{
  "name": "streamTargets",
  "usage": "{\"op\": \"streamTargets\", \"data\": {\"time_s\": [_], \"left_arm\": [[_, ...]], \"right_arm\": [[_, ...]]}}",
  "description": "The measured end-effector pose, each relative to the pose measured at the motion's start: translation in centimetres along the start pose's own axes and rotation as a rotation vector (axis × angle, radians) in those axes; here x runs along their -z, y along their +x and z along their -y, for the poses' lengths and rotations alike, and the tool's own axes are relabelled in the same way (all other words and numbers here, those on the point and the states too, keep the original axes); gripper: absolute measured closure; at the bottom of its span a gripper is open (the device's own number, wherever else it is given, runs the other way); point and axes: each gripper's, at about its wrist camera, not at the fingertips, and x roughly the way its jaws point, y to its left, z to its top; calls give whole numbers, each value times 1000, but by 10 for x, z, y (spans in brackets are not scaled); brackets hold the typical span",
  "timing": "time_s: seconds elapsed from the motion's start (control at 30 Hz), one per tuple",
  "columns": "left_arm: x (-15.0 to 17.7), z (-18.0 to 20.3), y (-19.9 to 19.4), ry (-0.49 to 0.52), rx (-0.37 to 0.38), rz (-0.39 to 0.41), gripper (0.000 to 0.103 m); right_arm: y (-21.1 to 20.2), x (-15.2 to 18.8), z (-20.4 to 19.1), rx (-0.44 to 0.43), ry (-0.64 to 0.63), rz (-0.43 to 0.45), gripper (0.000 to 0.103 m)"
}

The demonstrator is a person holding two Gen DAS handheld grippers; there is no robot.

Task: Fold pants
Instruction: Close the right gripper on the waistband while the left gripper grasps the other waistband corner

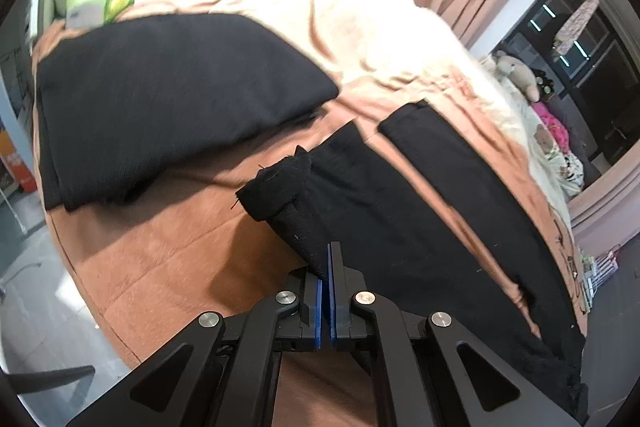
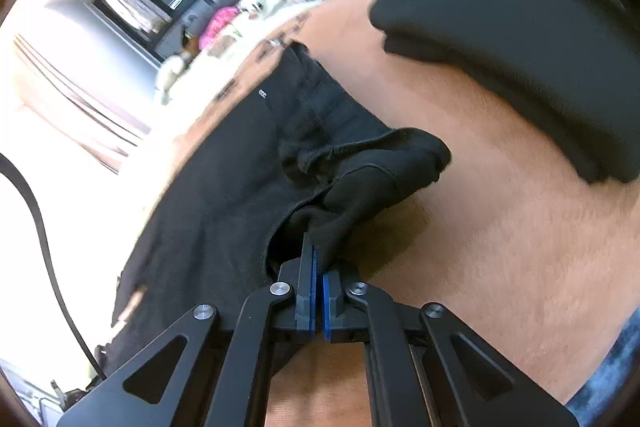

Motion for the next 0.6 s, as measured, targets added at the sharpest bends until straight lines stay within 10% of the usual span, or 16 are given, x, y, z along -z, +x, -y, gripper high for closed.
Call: {"op": "streamTargets", "data": {"time_s": [0.6], "left_arm": [[-91, 89, -7, 39, 87, 67, 102]], "right_arm": [[-16, -70, -48, -101, -25, 98, 103]]}}
